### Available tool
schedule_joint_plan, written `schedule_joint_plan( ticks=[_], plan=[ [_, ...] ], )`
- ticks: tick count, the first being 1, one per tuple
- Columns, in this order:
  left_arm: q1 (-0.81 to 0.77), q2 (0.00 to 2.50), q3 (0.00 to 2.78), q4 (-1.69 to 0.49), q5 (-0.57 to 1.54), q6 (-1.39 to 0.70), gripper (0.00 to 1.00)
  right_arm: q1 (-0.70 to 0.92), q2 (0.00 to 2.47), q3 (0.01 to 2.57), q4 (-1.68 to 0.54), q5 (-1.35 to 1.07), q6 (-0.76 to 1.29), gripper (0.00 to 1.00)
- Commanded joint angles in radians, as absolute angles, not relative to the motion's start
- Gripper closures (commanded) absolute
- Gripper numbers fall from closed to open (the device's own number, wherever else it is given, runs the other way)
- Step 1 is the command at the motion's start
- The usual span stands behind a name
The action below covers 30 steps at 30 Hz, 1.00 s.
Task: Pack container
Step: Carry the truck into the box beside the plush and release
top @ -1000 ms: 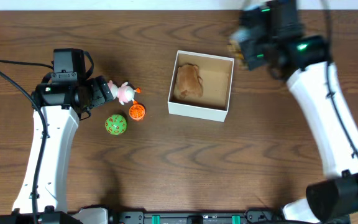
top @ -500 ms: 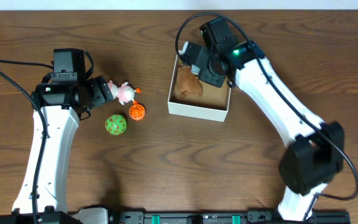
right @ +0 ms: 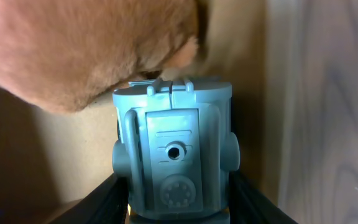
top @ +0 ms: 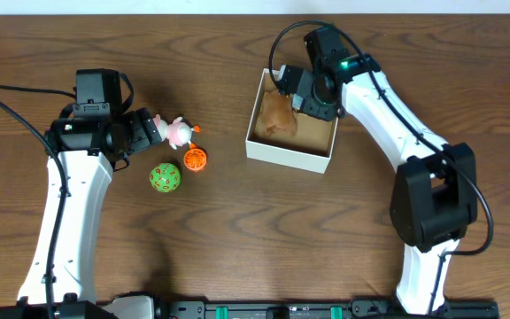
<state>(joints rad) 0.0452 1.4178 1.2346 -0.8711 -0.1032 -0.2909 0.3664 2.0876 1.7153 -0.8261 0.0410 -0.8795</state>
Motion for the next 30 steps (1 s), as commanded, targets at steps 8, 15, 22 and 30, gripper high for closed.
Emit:
schedule_joint_plan(
  ticks=[8,15,22,30],
  plan=[
    [0.049,1.422,1.254,-0.874,-0.097,-0.285,0.02,0.400,2.085,1.721,-0.824,0.194,-0.913,0.37],
    [0.049,1.422,1.254,-0.874,-0.097,-0.285,0.02,0.456,1.967,1.726,-0.795,0.212,-0.744,0.15],
    [0.049,1.422,1.254,-0.874,-0.097,-0.285,0.02,0.514,1.850,1.726,-0.868,0.176,-0.177,0.65],
    [0.049,1.422,1.254,-0.874,-0.097,-0.285,0.02,0.524,1.882,1.667,-0.992,-0.044,0.221,0.99]
  ],
)
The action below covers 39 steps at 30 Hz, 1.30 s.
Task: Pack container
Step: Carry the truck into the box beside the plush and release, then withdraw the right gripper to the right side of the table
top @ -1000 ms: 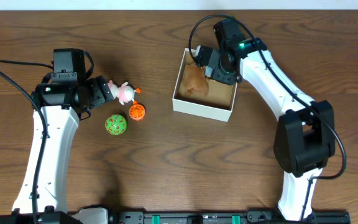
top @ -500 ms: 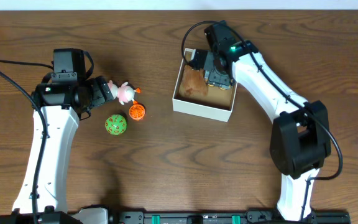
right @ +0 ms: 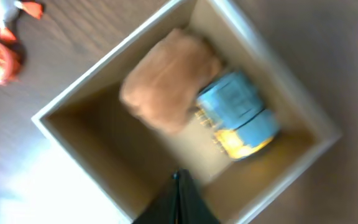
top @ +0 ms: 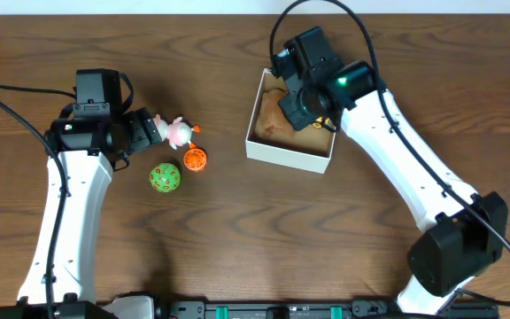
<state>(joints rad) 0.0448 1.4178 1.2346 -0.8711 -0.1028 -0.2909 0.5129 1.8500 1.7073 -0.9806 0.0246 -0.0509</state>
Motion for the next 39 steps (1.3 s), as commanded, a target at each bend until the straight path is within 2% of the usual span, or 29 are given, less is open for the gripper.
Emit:
schedule_joint_plan(
  ticks=[1,6,10,25,33,36,37,39],
  plan=[
    [0.049,1.422,1.254,-0.874,-0.097,-0.285,0.02,0.524,1.885,1.646,-0.982,-0.032,0.270,0.99],
    [0.049,1.422,1.254,-0.874,-0.097,-0.285,0.02,0.500,1.885,1.544,-0.927,-0.027,0.393,0.99],
    [0.049,1.422,1.254,-0.874,-0.097,-0.285,0.02,0.464,1.885,1.472,-0.930,-0.027,0.410,0.99],
    [0.049,1.422,1.254,-0.874,-0.097,-0.285,0.02,0.371,1.885,1.419,-1.008,0.162,0.294,0.99],
    [0.049,1.422,1.254,-0.875,-0.097,-0.285,0.02,0.348,1.876,1.419,-0.967,0.138,0.176,0.98],
    [0.049,1.422,1.254,-0.874,-0.097,-0.285,0.02,0.349,1.837,1.423,-0.919,0.042,0.140,0.79],
    [0.049,1.422,1.254,-0.874,-0.097,-0.285,0.02,0.347,1.819,1.425,-0.902,0.011,0.140,0.69],
    [0.049,1.422,1.254,-0.874,-0.097,-0.285,0.02,0.342,1.768,1.430,-0.860,-0.056,0.141,0.56]
  ],
)
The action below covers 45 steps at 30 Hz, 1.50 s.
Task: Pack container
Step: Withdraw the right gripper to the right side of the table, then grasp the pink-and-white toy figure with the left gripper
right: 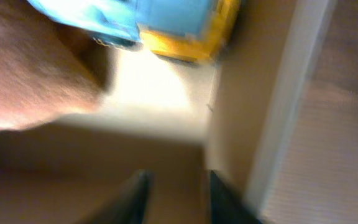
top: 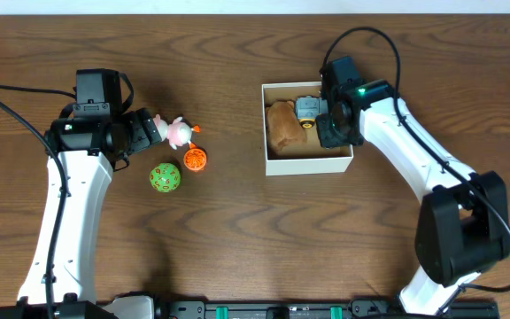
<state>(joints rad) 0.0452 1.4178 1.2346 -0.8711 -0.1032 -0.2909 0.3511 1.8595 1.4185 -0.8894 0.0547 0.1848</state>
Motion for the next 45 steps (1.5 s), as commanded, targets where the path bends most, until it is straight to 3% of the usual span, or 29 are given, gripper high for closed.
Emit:
schedule_joint_plan(
  ticks=[1,2,6,8,10,16,21,26,38,45],
  plan=[
    [0.049,1.422,1.254,-0.874,-0.097,-0.285,0.02,0.336,1.733,1.434,-0.836,-0.093,0.141,0.50],
    [0.049,1.422,1.254,-0.874,-0.097,-0.285,0.02,0.329,1.700,1.436,-0.817,-0.123,0.142,0.40],
    [0.049,1.422,1.254,-0.869,-0.096,-0.289,0.02,0.268,1.545,1.445,-0.788,-0.146,0.210,0.22],
    [0.049,1.422,1.254,-0.847,-0.096,-0.322,0.02,0.212,1.473,1.445,-0.797,-0.146,0.229,0.19],
    [0.049,1.422,1.254,-0.861,-0.073,-0.369,0.02,0.139,1.411,1.444,-0.817,-0.146,0.241,0.01],
    [0.049,1.422,1.254,-0.849,-0.013,-0.358,0.00,-0.143,1.322,1.444,-0.924,-0.146,0.319,0.01],
    [0.015,1.443,1.254,-0.844,0.112,-0.178,0.04,-0.279,1.336,1.443,-0.991,-0.147,0.321,0.01],
    [0.010,1.539,1.254,-0.862,0.083,-0.145,0.04,-0.298,1.343,1.443,-1.013,-0.146,0.321,0.01],
    [0.070,1.785,1.305,-0.676,0.090,-0.037,0.08,-0.298,1.343,1.443,-1.014,-0.146,0.321,0.01],
    [0.150,1.822,1.310,-0.570,0.301,0.035,0.07,-0.298,1.343,1.443,-1.014,-0.146,0.321,0.01]
  ],
)
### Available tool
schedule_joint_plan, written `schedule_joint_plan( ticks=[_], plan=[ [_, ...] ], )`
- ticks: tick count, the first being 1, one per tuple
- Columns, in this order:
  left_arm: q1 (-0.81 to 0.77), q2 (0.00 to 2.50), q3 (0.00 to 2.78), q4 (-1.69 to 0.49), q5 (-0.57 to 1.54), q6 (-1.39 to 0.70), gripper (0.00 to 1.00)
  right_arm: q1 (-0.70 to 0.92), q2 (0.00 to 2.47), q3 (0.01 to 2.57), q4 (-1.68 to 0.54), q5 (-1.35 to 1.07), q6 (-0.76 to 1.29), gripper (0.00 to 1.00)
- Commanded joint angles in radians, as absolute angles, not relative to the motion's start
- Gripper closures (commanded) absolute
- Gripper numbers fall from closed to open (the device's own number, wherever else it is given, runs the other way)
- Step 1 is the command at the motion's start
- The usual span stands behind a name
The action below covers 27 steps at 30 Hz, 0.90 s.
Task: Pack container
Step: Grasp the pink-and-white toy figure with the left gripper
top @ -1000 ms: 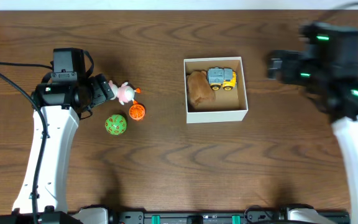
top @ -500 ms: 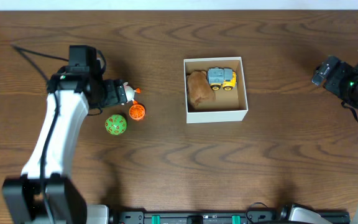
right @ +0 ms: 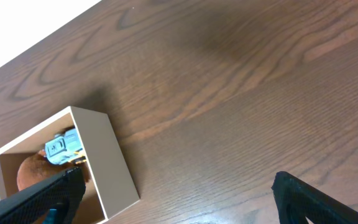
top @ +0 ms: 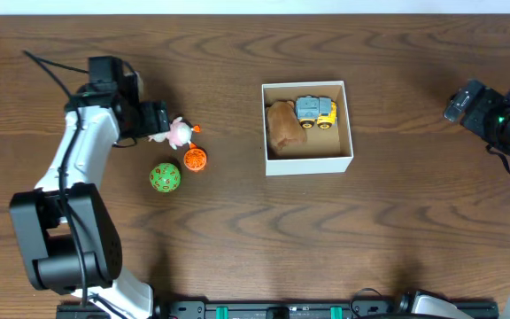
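The white box [top: 308, 165] stands mid-table with a brown plush [top: 282, 127] and a blue-and-yellow toy truck [top: 315, 111] inside. In the right wrist view the box [right: 114, 162] and truck [right: 61, 148] lie at the lower left. My right gripper [top: 456, 105] hangs far to the right of the box; in its wrist view the right gripper [right: 176, 199] is open, its fingers [right: 42, 199] wide apart over bare wood. My left gripper [top: 158, 122] sits just left of a pink-and-white toy [top: 177, 133]; its jaws are hidden from above.
An orange ball [top: 195, 159] and a green ball [top: 165, 177] lie below the pink toy, left of the box. Black cables trail from both arms. Bare wood lies between the box and the right arm.
My right gripper was down inside the box by its right wall; now it is far off at the table's right edge, open. The left arm has changed pose, its gripper still beside the pink toy.
My right gripper first held the toy truck low in the tilted box beside the plush. Then it hovered above with the truck lying in the box. Later the box stood squared and further right, the gripper inside it. Now the gripper is withdrawn and both toys remain inside.
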<state>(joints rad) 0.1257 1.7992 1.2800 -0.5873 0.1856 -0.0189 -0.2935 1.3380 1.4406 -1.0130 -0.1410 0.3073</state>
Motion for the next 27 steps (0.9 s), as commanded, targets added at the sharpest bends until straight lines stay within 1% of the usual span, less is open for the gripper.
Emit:
schedule_joint_plan(
  ticks=[1,3,8,14,17,20,22,23,25,27],
  plan=[
    [0.157,1.827,1.310,-0.558,0.325,0.038,0.07,-0.298,1.343,1.443,-1.014,-0.146,0.321,0.01],
    [0.166,1.848,1.310,-0.540,0.376,0.060,0.08,-0.298,1.343,1.443,-1.014,-0.146,0.321,0.01],
    [0.168,1.932,1.310,-0.507,0.390,0.060,0.14,-0.298,1.343,1.443,-1.014,-0.146,0.321,0.01],
    [0.168,1.986,1.310,-0.476,0.408,0.060,0.26,-0.298,1.343,1.443,-1.014,-0.146,0.321,0.01],
    [0.168,1.986,1.310,-0.472,0.408,0.060,0.41,-0.298,1.343,1.443,-1.014,-0.146,0.321,0.01],
    [0.168,1.983,1.310,-0.477,0.408,0.059,0.63,-0.298,1.343,1.443,-1.014,-0.146,0.321,0.01],
    [0.168,1.977,1.310,-0.485,0.408,0.051,0.75,-0.298,1.343,1.443,-1.014,-0.146,0.321,0.01],
    [0.168,1.969,1.310,-0.489,0.408,0.034,0.78,-0.298,1.343,1.443,-1.014,-0.146,0.321,0.01],
    [0.168,1.948,1.311,-0.502,0.414,0.016,0.80,-0.298,1.343,1.443,-1.014,-0.146,0.321,0.01],
    [0.166,1.903,1.314,-0.522,0.430,0.003,0.81,-0.298,1.343,1.443,-1.014,-0.146,0.321,0.01]
  ],
)
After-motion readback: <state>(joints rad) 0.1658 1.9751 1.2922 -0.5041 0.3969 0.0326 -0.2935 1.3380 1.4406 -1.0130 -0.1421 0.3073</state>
